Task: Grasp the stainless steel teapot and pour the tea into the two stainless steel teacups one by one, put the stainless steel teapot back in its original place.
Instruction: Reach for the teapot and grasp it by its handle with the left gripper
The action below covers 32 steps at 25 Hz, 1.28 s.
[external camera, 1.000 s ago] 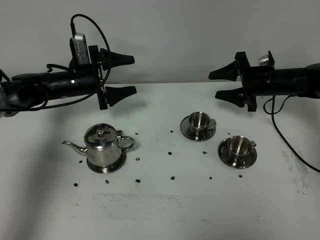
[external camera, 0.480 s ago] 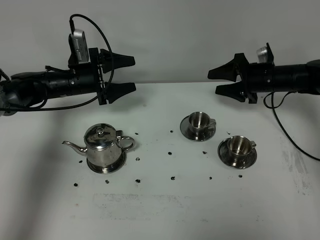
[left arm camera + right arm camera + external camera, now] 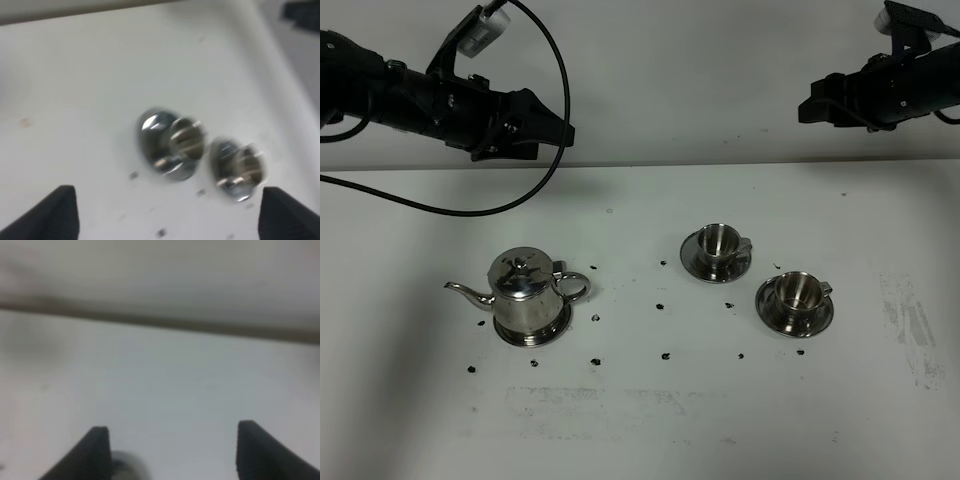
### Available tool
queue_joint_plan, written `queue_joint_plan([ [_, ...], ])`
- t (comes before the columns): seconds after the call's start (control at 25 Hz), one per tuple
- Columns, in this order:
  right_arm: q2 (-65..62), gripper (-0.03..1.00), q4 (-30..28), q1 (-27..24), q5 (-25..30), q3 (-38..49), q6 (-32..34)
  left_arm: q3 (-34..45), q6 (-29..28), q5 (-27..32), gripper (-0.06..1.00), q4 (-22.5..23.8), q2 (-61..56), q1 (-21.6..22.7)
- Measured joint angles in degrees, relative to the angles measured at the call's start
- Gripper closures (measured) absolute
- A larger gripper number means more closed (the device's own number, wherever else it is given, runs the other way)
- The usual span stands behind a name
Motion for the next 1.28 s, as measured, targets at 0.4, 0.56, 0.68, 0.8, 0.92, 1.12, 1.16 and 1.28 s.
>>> queue_joint_plan([
  [0.4, -7.45, 0.46, -5.71, 0.35, 7.01, 0.00, 0.60, 6.93, -2.95, -0.58, 0.29, 10.68, -12.03, -0.39],
  [0.56, -13.26, 0.46, -6.79, 0.35, 7.37, 3.47, 1.66, 20.02, -2.65, -7.93, 0.29, 12.71, -20.56, -0.41],
  [0.68, -19.65, 0.46, -6.19, 0.35, 4.67, 11.05, 1.80, 29.72, -1.53, -14.57, 0.29, 13.07, -28.17, -0.41],
  [0.8, -27.20, 0.46, -3.79, 0.35, -1.61, 20.86, 0.84, 37.08, -0.37, -19.02, 0.29, 13.08, -35.37, -0.41],
  [0.92, -35.66, 0.46, 1.84, 0.35, -9.83, 31.73, -3.02, 44.00, -0.11, -23.27, 0.29, 13.08, -41.51, -0.41],
  [1.12, -52.06, 0.46, 15.89, 0.35, -19.66, 48.41, -18.00, 50.80, 0.87, -28.22, 0.29, 13.08, -47.90, -0.41],
  [1.16, -55.09, 0.46, 17.47, 0.35, -20.38, 50.69, -20.71, 51.55, 1.29, -29.00, 0.29, 12.94, -48.71, -0.41],
  [1.28, -65.09, 0.46, 20.58, 0.35, -21.16, 56.88, -25.23, 52.13, 1.78, -29.93, 0.29, 12.69, -49.62, -0.41],
])
